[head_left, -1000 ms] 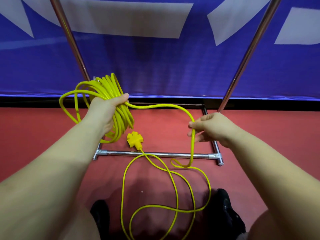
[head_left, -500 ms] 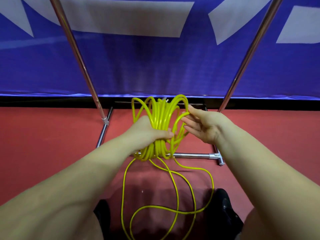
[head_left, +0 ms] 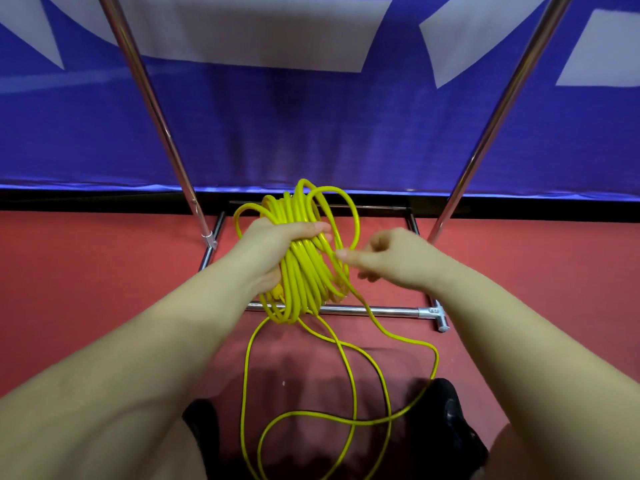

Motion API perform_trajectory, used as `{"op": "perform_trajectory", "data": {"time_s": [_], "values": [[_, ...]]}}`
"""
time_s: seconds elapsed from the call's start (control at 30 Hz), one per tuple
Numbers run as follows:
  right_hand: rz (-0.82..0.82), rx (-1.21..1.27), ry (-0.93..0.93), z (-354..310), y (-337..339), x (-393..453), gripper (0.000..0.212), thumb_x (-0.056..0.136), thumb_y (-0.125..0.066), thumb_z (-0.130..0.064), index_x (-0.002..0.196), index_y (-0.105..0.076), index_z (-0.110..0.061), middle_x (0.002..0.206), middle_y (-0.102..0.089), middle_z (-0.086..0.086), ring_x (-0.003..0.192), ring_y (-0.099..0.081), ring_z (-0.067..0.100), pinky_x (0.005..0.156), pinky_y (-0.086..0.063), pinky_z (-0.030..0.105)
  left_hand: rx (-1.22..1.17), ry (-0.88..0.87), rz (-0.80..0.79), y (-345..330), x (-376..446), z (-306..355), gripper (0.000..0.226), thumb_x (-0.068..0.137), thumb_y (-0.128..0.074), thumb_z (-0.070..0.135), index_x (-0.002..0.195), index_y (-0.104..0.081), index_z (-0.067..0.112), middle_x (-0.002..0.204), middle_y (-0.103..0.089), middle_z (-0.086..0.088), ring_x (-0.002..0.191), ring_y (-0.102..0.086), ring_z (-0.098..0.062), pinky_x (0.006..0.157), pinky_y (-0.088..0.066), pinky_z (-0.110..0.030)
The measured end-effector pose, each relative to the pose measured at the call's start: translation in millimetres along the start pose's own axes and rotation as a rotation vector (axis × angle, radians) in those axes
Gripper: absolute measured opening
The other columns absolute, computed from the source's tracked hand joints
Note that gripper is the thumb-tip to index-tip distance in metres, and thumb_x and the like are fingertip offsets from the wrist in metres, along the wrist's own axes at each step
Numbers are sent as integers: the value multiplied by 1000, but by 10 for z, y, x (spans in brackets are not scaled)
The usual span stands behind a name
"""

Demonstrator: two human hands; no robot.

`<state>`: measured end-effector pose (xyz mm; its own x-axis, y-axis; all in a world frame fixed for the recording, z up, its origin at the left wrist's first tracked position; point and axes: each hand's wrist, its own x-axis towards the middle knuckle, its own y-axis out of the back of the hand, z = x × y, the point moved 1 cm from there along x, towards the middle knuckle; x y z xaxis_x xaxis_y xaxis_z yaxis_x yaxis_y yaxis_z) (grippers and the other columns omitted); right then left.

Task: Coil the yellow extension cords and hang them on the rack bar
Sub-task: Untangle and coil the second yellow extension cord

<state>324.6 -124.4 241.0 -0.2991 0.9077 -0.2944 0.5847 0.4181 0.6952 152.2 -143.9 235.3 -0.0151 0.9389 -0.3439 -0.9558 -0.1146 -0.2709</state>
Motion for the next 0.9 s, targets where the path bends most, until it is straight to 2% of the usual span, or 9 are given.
{"op": "perform_trajectory", "data": {"time_s": [0.1,0.17,0.3,0.37,0.4,0.5,0.6,0.73,0.9], "values": [[-170,-81,130,57,-177,-12,25,79,-72,-37,72,-55,-19,67,-53,-5,63,-47,11,65,-40,27,-17,-9,19,60,22,46,9,84,-58,0,82,-66,0,64,-69,-9,57,-67,-19,59,-57,-33],[-143,-162,190,92,-241,10,25,82,-70,-28,74,-48,-20,67,-47,-6,66,-45,14,62,-33,26,-30,-14,32,102,44,66,11,85,-57,2,80,-67,1,64,-69,-8,57,-67,-18,60,-57,-33],[-202,-464,98,286,-275,27,12,88,-59,-28,85,-50,-20,83,-57,1,80,-51,23,72,-40,30,-113,-3,61,200,80,138,11,86,-57,5,81,-66,3,63,-69,-7,56,-67,-17,57,-58,-33],[-276,-510,34,383,-279,-2,3,89,-56,-24,91,-56,-22,95,-63,5,88,-56,25,78,-43,30,-166,-3,62,253,98,193,12,89,-55,8,83,-65,4,62,-68,-5,56,-67,-15,55,-58,-32],[-269,-504,25,401,-264,-16,8,90,-55,-23,97,-58,-21,97,-65,6,88,-56,25,77,-43,29,-188,-11,65,281,106,222,13,90,-54,10,83,-64,4,62,-68,-4,56,-67,-14,55,-58,-31],[-119,-342,44,413,-173,-18,22,89,-58,-17,109,-51,-20,82,-64,0,79,-59,22,73,-45,30,-216,-47,110,350,128,265,14,91,-55,15,86,-64,5,68,-69,-4,58,-68,-13,55,-57,-32],[84,-169,152,364,-88,-23,22,89,-57,-13,100,-40,-24,69,-64,-8,70,-63,20,72,-51,32,-132,-62,152,359,128,234,11,91,-57,16,88,-62,7,71,-73,-2,59,-68,-9,50,-55,-28],[251,-58,208,291,2,-52,16,91,-53,-16,104,-53,-26,69,-63,-8,62,-56,7,71,-48,29,-99,-38,155,360,119,207,13,91,-58,18,80,-61,11,57,-66,3,49,-62,-6,48,-52,-21],[307,-33,194,205,55,-79,19,90,-55,-20,107,-62,-25,78,-59,-4,73,-55,16,72,-43,25,-108,18,85,341,102,199,20,91,-57,21,74,-59,11,52,-58,4,46,-58,-7,50,-53,-20]]}}
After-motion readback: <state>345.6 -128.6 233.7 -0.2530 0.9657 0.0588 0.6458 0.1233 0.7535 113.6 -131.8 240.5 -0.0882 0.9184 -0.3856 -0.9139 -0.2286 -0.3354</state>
